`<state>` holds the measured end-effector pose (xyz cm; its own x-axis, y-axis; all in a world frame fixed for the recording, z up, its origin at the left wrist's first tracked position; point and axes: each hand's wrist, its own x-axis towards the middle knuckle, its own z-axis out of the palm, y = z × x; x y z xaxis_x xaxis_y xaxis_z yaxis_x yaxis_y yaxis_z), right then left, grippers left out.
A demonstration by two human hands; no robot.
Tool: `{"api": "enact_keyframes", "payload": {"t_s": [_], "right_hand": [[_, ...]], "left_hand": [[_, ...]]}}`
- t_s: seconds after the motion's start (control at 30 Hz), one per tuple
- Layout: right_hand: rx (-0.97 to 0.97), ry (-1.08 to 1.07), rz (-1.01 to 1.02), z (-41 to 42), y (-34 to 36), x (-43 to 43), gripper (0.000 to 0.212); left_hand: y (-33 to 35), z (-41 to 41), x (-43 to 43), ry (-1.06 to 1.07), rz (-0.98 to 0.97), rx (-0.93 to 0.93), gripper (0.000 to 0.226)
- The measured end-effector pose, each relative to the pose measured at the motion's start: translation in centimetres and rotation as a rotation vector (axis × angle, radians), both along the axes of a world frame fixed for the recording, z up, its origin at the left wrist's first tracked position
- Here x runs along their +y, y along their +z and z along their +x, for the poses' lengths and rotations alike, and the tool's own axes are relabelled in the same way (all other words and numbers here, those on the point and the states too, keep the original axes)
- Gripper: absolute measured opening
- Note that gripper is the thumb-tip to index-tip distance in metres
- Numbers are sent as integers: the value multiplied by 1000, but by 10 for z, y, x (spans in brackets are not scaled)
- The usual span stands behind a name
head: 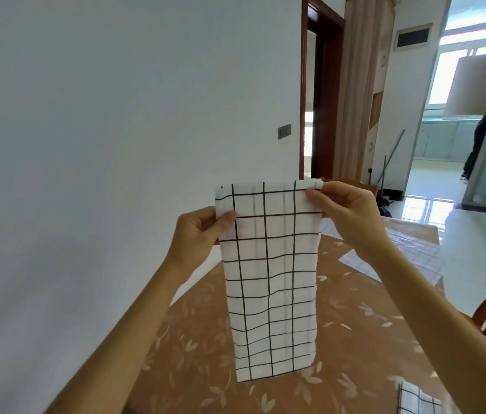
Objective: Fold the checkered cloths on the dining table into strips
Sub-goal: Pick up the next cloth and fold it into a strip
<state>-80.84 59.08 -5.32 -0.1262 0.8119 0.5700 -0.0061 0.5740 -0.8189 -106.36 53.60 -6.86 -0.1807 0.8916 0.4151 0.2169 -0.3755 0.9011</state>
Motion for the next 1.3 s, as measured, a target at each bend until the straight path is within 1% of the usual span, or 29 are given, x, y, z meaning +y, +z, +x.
{"api": "enact_keyframes", "payload": {"t_s": [0.03,0.1,0.13,0.23,0.27,0.3,0.37,0.4,0.43,0.63,0.77,0.87,0.97,1.0,1.1,1.17,1.3], "right_hand": [[-25,3,-6,1,-3,0,15],[-97,33,-69,1,-12,1,47],[-139,61,-102,0,-16,2,59],[-221,108,-171,-5,-28,2,80],[-233,109,-181,-6,-31,0,77],[-224,124,-181,-7,-35,-2,64],[-153,161,-194,-10,-42,-9,27],[-128,169,-205,-11,-45,-13,16],[-111,175,-210,-11,-51,-16,12],[-27,214,-246,-18,-68,-24,14],[-75,241,-240,-17,-77,-26,19],[-112,291,-255,-15,-81,-29,22],[-160,237,-212,-15,-83,-28,18],[-172,220,-199,-15,-83,-28,21],[-190,193,-193,-16,-79,-31,39],[-189,199,-200,-15,-77,-31,42],[-191,208,-217,-13,-79,-29,48]], "left_hand": [[-1,-1,-1,8,-3,2,15],[-5,-2,-2,30,-10,-20,11],[-7,-2,-2,42,-12,-35,10],[-11,-4,-4,48,-17,-32,14],[-13,-5,-6,41,-23,-30,13],[-15,-5,-9,34,-33,-30,13],[-19,-7,-16,6,-51,-11,14],[-21,-8,-20,-11,-61,3,15],[-24,-10,-23,-26,-76,12,16],[-36,-21,-41,-72,-145,73,11],[-44,-29,-48,-52,-169,102,8],[-46,-35,-51,-65,-194,68,14],[-44,-40,-53,-112,-227,101,20],[-44,-42,-53,-123,-227,114,21],[-42,-45,-54,-114,-199,129,21],[-42,-45,-54,-96,-171,109,24],[-41,-43,-55,-73,-142,109,40]]}}
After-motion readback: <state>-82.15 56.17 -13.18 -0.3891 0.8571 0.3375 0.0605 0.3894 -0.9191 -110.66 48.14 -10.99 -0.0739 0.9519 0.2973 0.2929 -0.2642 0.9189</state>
